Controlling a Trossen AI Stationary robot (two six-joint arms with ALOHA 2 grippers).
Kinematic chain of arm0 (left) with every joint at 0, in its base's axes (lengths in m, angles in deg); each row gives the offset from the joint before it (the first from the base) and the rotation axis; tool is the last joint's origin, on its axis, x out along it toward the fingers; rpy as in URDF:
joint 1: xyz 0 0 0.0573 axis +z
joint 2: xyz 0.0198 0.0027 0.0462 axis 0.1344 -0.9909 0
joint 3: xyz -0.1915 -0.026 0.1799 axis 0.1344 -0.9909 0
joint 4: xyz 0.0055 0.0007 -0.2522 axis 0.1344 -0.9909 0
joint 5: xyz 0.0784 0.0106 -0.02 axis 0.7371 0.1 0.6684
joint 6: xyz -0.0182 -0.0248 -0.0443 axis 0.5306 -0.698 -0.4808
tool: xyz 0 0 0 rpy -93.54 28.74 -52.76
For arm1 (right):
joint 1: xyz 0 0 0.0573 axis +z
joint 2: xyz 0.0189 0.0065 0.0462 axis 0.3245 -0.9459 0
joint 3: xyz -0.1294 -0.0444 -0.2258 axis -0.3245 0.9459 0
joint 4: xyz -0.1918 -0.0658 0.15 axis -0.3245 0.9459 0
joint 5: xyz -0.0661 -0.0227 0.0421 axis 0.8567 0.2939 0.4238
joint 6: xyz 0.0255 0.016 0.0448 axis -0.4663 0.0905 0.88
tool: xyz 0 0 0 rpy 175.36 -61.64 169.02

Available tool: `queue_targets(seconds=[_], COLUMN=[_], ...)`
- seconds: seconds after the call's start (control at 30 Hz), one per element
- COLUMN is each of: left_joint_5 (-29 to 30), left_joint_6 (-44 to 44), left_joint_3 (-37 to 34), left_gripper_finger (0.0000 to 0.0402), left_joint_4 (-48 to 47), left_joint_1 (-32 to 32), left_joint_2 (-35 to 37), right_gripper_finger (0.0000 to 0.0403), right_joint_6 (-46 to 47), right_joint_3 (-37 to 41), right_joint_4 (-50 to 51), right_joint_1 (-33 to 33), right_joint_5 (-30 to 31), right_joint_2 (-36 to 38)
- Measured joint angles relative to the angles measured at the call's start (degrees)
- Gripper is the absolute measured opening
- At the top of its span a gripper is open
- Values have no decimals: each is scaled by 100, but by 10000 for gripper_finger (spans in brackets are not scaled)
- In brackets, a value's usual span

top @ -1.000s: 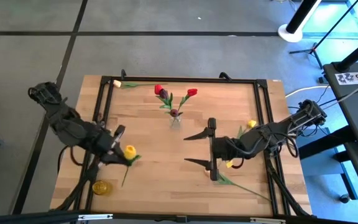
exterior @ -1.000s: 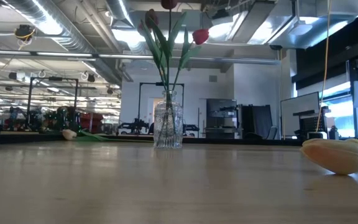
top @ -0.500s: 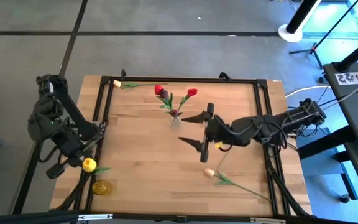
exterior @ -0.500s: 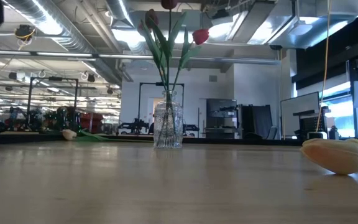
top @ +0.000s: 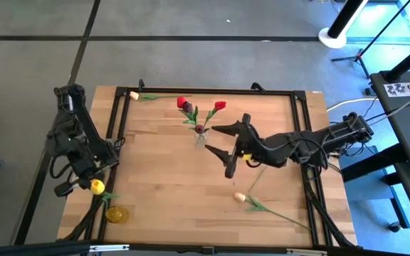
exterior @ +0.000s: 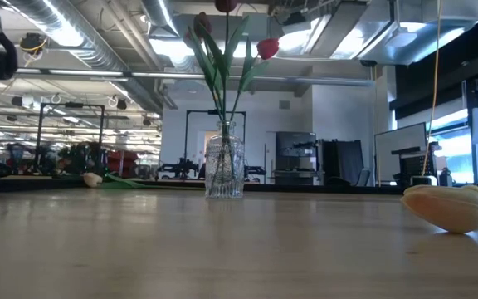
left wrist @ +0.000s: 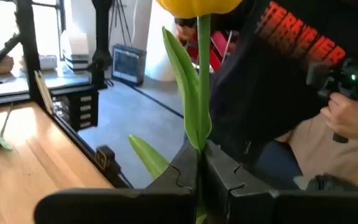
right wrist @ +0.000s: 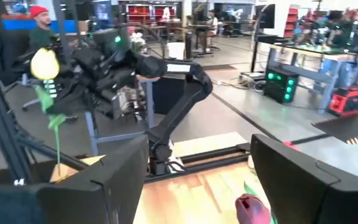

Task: Sort flowers into vase by color
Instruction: Put the bottom yellow flower into the yellow vase

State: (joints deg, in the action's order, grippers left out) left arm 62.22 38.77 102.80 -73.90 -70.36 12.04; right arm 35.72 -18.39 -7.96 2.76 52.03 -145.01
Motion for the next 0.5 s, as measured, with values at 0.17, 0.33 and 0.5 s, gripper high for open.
queue_targets(seconds=[0.17, 0.33, 0.5], left_joint_5=[122, 144, 149], left_joint_6=[428, 1002, 398], left_joint_3=[-119, -32, -7], left_gripper_finger=[0, 0, 0], left_joint_4=[465, 766, 209], left_joint_1=[-43, -43, -43], left_joint_2=[11, 50, 46], right_gripper_finger=[282, 282, 282], right_joint_6=[328, 485, 601], right_joint_3=[0, 0, 0], right_joint_4=[125, 76, 88], right_joint_1=[0, 0, 7], right_joint_5=[28, 27, 18], right_joint_2=[-2, -2, -4])
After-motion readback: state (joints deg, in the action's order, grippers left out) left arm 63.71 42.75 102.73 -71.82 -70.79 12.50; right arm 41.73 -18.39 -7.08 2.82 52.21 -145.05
